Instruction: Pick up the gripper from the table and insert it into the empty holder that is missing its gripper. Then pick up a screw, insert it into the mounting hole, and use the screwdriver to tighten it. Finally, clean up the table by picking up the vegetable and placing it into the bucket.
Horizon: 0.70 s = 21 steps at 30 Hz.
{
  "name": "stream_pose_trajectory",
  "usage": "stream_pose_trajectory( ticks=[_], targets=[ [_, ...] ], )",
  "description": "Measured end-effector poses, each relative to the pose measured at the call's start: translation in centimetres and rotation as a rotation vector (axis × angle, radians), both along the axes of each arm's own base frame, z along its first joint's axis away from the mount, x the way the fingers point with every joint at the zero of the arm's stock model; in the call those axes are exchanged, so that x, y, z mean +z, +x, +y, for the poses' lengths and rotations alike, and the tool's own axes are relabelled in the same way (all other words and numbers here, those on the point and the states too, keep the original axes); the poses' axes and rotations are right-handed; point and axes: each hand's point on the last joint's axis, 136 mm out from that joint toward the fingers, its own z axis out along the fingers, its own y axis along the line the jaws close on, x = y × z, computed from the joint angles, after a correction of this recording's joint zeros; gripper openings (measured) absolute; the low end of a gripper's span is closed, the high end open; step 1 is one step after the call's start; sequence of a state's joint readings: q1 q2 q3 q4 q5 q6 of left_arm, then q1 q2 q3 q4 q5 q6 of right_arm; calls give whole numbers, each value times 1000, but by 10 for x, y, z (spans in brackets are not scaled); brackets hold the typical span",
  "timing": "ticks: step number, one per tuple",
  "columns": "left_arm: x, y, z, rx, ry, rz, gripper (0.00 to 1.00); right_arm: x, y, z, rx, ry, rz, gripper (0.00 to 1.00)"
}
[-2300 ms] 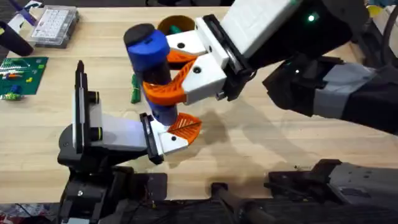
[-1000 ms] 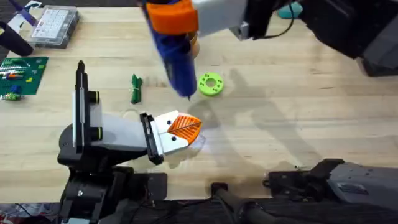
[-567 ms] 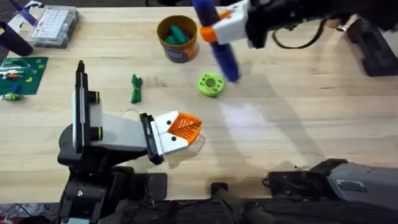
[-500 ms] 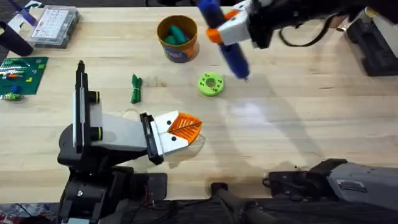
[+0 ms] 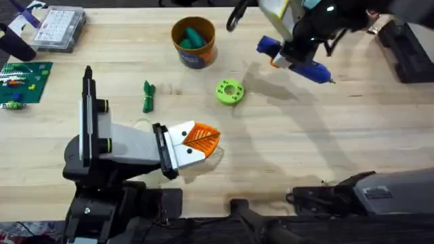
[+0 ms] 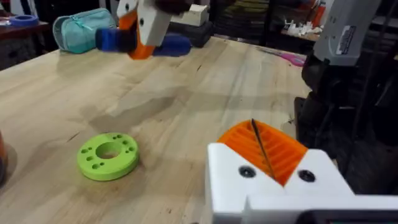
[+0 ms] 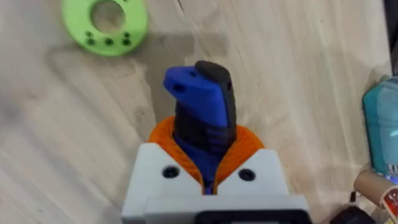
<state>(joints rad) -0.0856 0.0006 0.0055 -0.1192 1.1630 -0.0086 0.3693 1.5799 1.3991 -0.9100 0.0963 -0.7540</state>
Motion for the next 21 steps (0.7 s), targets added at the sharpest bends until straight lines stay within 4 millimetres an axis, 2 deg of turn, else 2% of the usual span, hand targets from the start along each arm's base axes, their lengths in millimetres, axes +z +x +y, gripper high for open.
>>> stream_pose_trajectory(
  ticks=[6,10,14,21],
  targets=[
    [0,0,0,0,0,0,19,-56,18,-34,1,-131,125,51],
    [0,0,0,0,0,0,19,-85,25,-51,-6,-168,183,50],
    [0,0,0,0,0,0,19,-106,28,-56,1,-187,224,48],
    [0,0,0,0,0,0,19,-130,30,-55,27,-202,266,47]
  ],
)
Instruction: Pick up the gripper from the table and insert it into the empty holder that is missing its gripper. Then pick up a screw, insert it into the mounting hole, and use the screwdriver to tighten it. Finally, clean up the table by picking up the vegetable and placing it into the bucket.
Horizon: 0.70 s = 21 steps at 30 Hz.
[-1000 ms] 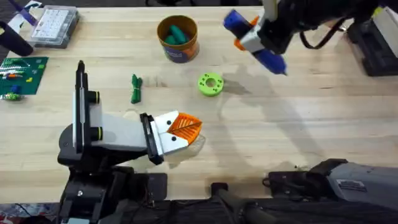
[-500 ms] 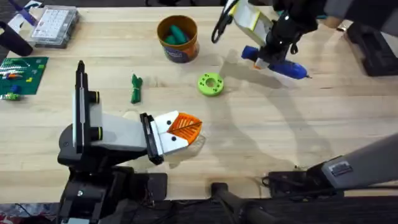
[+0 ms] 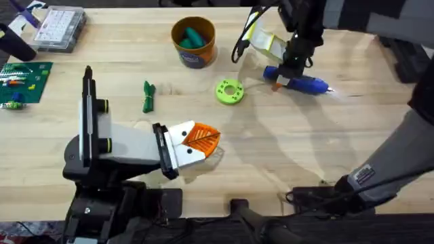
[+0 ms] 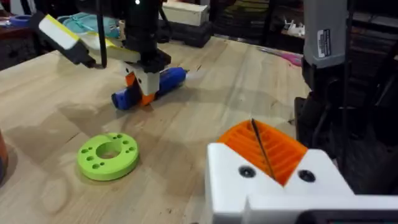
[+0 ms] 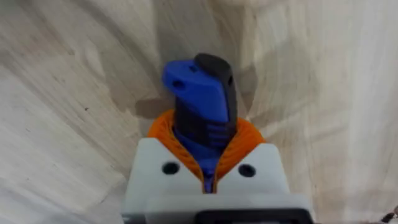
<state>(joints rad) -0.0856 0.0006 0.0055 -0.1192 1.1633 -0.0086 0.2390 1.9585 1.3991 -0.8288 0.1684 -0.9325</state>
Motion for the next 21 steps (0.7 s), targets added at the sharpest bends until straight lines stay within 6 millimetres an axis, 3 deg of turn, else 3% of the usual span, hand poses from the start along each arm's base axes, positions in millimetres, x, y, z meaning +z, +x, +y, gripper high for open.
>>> stream_pose_trajectory(
  ticks=[7,8,10,11,13,14,16,17,21],
  targets=[
    [0,0,0,0,0,0,19,-3,0,0,12,-7,7,48],
    [0,0,0,0,0,0,19,-3,0,-1,9,-10,6,95],
    [0,0,0,0,0,0,19,-1,2,-1,11,-14,0,409],
    [0,0,0,0,1,-3,78,0,5,-1,10,-15,-13,560],
    [0,0,0,0,0,0,391,4,10,-2,8,-21,-29,864],
    [0,0,0,0,0,0,546,4,10,-3,9,-22,-27,961],
    [0,0,0,0,0,0,857,6,7,-3,-1,-23,-19,992],
    [0,0,0,0,-1,4,951,6,5,-4,-8,-23,-13,994],
    [1,2,1,10,0,-2,986,19,-9,-5,-35,-15,13,995]
  ],
)
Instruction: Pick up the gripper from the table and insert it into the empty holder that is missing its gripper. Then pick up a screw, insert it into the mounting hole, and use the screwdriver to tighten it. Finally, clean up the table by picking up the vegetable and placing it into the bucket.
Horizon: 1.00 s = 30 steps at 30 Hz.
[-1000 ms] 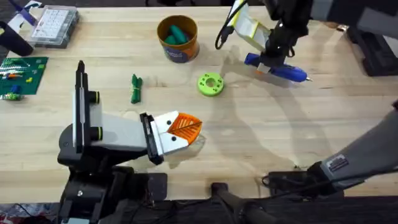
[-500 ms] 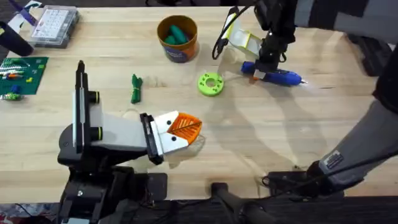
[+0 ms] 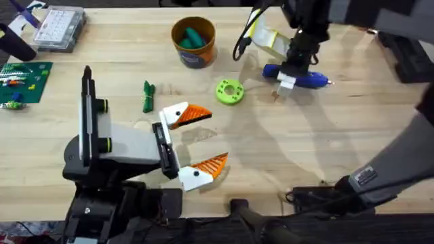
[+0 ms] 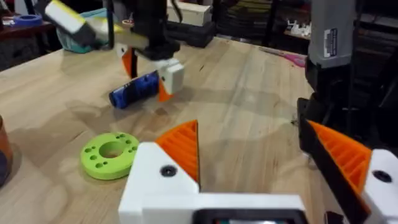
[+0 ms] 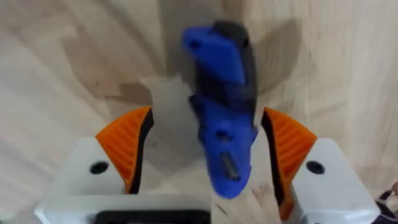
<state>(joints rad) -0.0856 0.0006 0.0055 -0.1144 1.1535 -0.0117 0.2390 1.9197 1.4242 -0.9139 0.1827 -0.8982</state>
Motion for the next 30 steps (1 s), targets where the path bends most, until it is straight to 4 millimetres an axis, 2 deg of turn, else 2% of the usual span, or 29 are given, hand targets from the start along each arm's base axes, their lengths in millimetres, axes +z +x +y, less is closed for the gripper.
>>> stream_pose_trajectory(
  ticks=[2,4,10,12,15,19,24,28,30],
  targets=[
    [1,1,0,7,0,-7,986,16,-8,2,-5,25,1,995],
    [6,6,2,31,-7,-25,986,43,-9,6,-15,64,-46,995],
    [37,32,15,204,-103,-53,986,139,-1,17,-108,208,-313,995],
    [45,39,20,260,-131,-60,986,163,-6,19,-133,255,-373,995],
    [45,50,29,339,-154,-23,986,190,-15,23,-167,331,-439,996],
    [54,64,39,435,-178,22,986,216,-29,32,-209,443,-482,994],
    [89,81,49,517,-180,32,986,242,-47,45,-242,584,-500,997],
    [112,103,51,551,-134,86,986,252,-62,47,-282,638,-487,997],
    [111,114,51,569,-86,161,986,252,-72,46,-300,645,-465,997]
  ],
)
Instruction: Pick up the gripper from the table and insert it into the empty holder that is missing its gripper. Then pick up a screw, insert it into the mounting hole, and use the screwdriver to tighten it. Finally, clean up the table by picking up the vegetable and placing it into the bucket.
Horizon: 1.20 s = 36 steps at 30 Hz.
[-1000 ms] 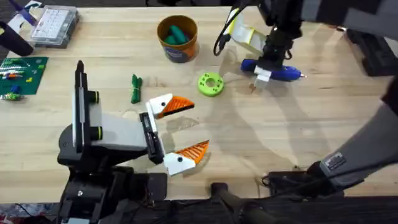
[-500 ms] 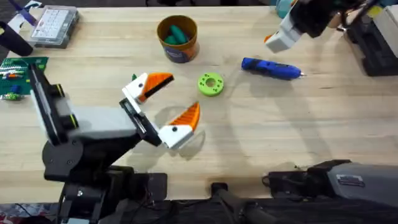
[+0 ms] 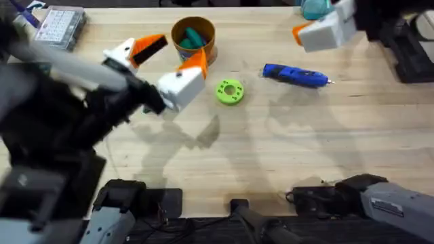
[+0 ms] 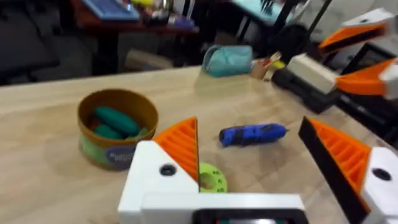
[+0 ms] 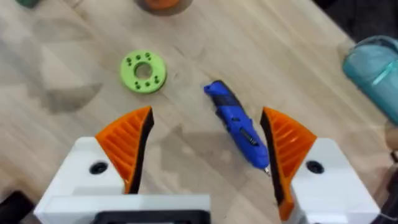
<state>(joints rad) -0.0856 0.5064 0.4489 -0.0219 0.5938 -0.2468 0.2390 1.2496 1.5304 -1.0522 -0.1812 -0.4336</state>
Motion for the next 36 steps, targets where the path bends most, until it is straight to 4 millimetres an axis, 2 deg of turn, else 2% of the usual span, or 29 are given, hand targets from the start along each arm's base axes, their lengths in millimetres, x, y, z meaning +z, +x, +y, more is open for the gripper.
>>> stream_pose_trajectory(
  ticks=[4,8,14,15,19,26,36],
  targets=[
    [-12,21,5,40,74,188,986,-3,-15,-2,-17,19,24,997],
    [-23,31,17,99,168,365,988,-21,-32,-6,-29,23,58,997],
    [-21,28,40,184,324,521,986,-47,-57,-13,-49,27,97,997],
    [-23,23,51,224,383,582,986,-56,-71,-16,-51,29,97,997],
    [-35,11,64,267,446,654,986,-64,-85,-19,-52,34,80,997],
    [-62,-7,85,329,557,802,986,-62,-92,-21,-51,42,54,997],
    [-81,-1,92,340,616,878,986,-63,-92,-21,-51,41,56,997]
  ],
)
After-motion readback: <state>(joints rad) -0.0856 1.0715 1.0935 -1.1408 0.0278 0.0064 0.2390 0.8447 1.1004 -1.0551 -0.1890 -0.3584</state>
